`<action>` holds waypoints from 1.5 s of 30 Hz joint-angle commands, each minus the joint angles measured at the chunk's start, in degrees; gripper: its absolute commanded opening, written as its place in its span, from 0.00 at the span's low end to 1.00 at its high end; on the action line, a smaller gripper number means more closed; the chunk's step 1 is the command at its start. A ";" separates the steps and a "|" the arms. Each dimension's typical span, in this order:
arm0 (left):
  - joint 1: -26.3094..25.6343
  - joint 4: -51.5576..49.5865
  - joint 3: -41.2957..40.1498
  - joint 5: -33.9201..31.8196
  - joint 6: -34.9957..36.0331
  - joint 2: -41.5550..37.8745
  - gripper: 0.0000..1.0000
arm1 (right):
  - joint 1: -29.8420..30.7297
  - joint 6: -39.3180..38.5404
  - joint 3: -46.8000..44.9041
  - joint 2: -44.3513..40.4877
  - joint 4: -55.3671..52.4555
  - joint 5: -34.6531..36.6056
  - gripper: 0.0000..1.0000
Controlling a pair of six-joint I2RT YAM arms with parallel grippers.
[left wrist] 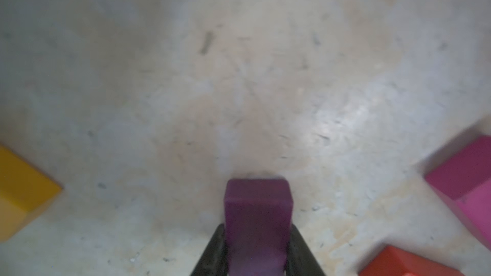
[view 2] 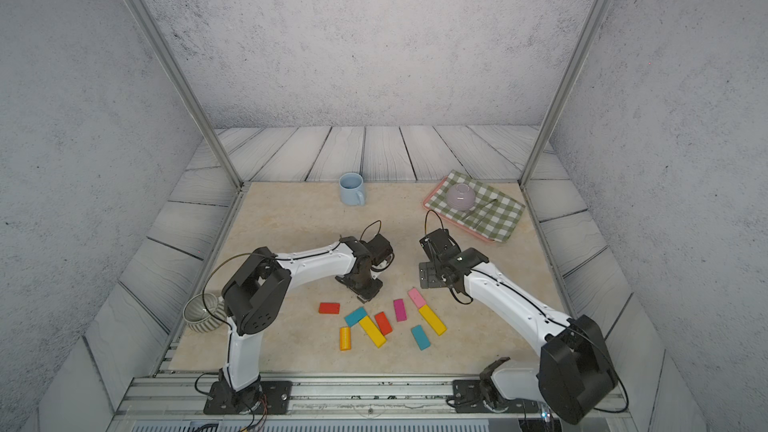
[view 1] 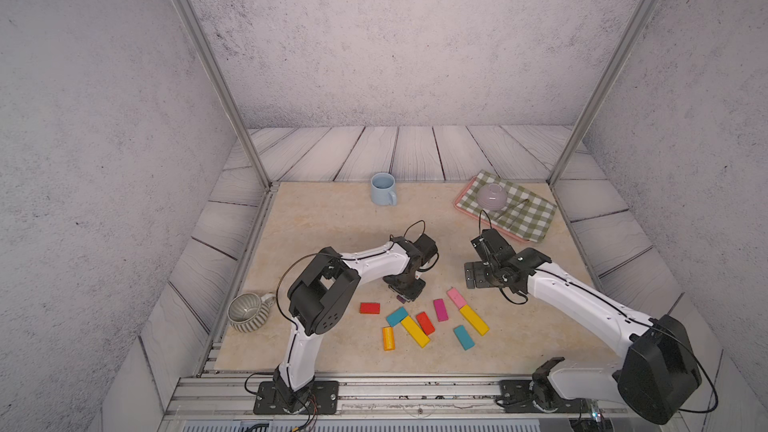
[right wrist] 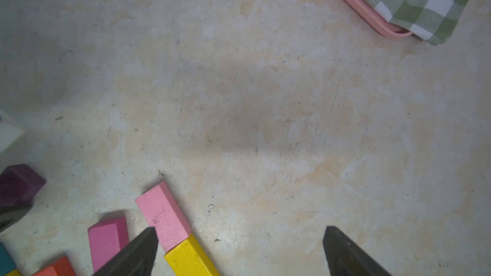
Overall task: Assemble the letter t with building blocks
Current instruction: Pick up the building block from the center of the board, then assemble the building block at the center of the board.
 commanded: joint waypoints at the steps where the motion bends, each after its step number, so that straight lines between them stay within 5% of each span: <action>1: 6.25 -0.09 -2.93 0.62 -9.57 -6.50 0.33 | -0.03 0.81 0.23 -0.11 -1.00 1.11 0.99; 9: 15.05 1.04 -7.18 5.91 -17.06 -12.45 0.30 | -0.03 0.97 0.22 0.92 -0.25 0.43 0.99; 31: 13.37 -2.36 -3.93 3.25 -21.57 -4.07 0.17 | -0.05 1.46 1.62 3.13 -0.84 -0.27 0.99; 45: 13.17 -1.76 -1.52 2.17 -23.54 -0.28 0.17 | 0.00 1.42 2.24 3.76 -1.38 -0.39 0.99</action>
